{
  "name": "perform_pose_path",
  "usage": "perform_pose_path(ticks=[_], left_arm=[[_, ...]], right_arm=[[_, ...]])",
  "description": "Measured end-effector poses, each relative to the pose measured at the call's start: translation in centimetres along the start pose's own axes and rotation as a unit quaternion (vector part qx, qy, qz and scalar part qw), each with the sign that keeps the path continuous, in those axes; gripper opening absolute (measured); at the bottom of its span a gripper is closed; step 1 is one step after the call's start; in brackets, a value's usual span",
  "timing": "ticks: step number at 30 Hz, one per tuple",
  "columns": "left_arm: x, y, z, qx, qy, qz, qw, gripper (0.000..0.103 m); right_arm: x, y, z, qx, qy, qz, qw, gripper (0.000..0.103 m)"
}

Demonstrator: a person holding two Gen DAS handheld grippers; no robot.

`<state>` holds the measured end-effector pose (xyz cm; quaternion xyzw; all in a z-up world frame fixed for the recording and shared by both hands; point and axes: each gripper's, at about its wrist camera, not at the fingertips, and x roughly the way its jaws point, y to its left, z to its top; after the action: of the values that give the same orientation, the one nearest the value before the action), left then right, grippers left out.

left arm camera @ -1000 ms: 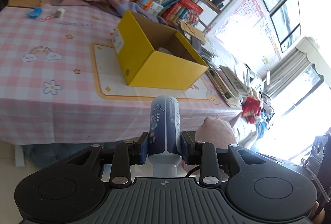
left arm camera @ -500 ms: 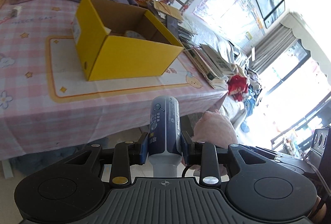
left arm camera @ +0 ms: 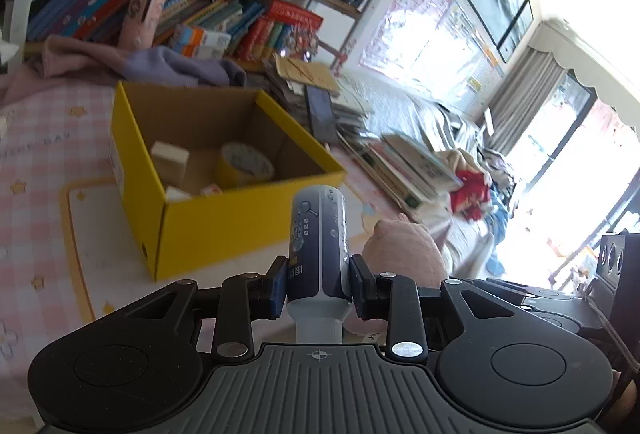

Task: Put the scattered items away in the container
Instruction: 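Carry the plush toy and bottle over the yellow box with both tools, then lower the plush toy and bottle into the yellow box and open both tools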

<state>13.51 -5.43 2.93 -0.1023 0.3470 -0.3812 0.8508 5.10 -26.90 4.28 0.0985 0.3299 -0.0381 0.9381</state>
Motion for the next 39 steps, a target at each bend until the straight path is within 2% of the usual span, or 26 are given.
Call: perform_pose_path(ticks=[8,13,17,20,23,28,33,34,35,37,38,39], left_arm=[[3.5,0.7,5.4,0.002,-0.041,0.054,0.9977,0.031],[6.2,0.9,7.8,0.017,-0.049,0.097,0.9939,0.031],[8.7,1.0,9.0,0.030,-0.047,0.138,0.9888,0.031],[10.7,2.2,9.4,0.017,-0.038,0.174,0.9839,0.031],[12.9,3.4,9.3,0.012,-0.016,0.203,0.9790,0.031],[16.0,4.4,8.5,0.002,0.027,0.225,0.9740,0.031],[16.7,5.1,8.2,-0.029,0.036,0.236,0.9707,0.032],[16.7,5.2,8.3,-0.032,0.035,0.240,0.9697,0.032],[16.6,5.1,8.3,-0.031,0.031,0.244,0.9687,0.034],[16.3,4.7,8.4,-0.024,0.015,0.249,0.9682,0.044],[16.1,4.4,8.6,-0.021,0.006,0.248,0.9684,0.051],[15.8,4.1,8.7,-0.018,-0.005,0.244,0.9696,0.053]], right_arm=[[3.5,-1.7,7.7,-0.051,-0.052,0.041,0.997,0.064],[8.3,-2.3,11.9,-0.095,-0.046,0.073,0.992,0.064],[12.7,-2.2,13.9,-0.134,-0.036,0.101,0.985,0.064],[16.2,-2.1,14.6,-0.168,-0.018,0.118,0.979,0.064],[20.1,-2.0,14.6,-0.205,0.026,0.139,0.969,0.064],[24.3,-1.9,13.7,-0.244,0.083,0.153,0.954,0.064],[24.9,-1.3,13.2,-0.278,0.080,0.150,0.946,0.069],[24.9,-1.3,13.3,-0.276,0.080,0.154,0.945,0.072],[24.8,-1.4,13.4,-0.272,0.079,0.157,0.946,0.079],[24.5,-1.6,13.7,-0.266,0.070,0.166,0.947,0.088],[24.4,-1.7,13.8,-0.266,0.063,0.163,0.948,0.088],[24.2,-1.8,13.9,-0.268,0.057,0.159,0.949,0.088]])
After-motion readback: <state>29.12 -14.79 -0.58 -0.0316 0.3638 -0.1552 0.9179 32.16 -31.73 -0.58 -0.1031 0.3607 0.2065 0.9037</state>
